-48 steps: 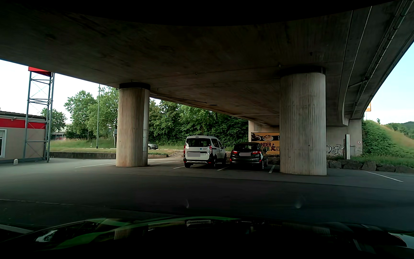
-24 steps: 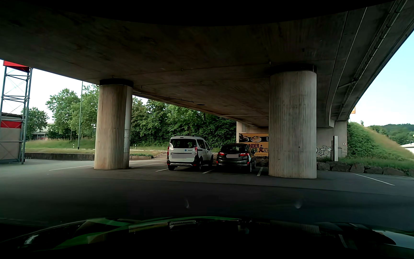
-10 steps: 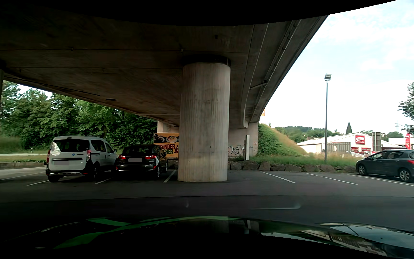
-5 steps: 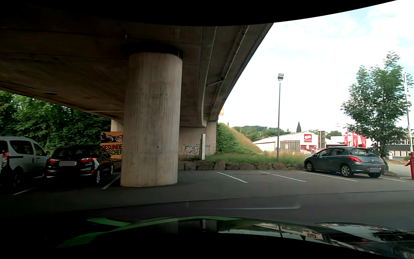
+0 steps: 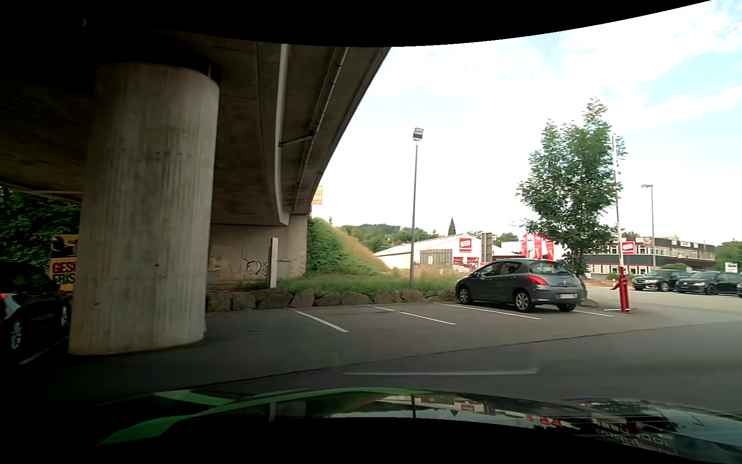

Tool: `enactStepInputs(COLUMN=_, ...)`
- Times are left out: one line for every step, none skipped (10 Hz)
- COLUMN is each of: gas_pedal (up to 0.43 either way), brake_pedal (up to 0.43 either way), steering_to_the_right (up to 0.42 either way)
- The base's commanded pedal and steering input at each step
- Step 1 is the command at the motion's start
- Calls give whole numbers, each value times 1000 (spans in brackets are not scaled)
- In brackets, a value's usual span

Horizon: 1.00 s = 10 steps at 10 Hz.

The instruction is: Follow the waypoints while adhering to traffic rules and regulations

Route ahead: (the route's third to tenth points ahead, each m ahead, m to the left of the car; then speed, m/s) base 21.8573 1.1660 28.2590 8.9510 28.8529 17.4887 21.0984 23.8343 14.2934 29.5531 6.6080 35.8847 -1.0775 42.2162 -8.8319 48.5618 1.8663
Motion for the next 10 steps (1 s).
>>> enactStepInputs(gas_pedal=98, brake_pedal=0, steering_to_the_right=881)
enactStepInputs(gas_pedal=87, brake_pedal=0, steering_to_the_right=874)
enactStepInputs(gas_pedal=87, brake_pedal=0, steering_to_the_right=868)
enactStepInputs(gas_pedal=79, brake_pedal=0, steering_to_the_right=861)
enactStepInputs(gas_pedal=79, brake_pedal=0, steering_to_the_right=853)
enactStepInputs(gas_pedal=79, brake_pedal=0, steering_to_the_right=846)
enactStepInputs(gas_pedal=67, brake_pedal=0, steering_to_the_right=835)
enactStepInputs(gas_pedal=67, brake_pedal=0, steering_to_the_right=818)
enactStepInputs(gas_pedal=67, brake_pedal=0, steering_to_the_right=802)
enactStepInputs(gas_pedal=67, brake_pedal=0, steering_to_the_right=789)
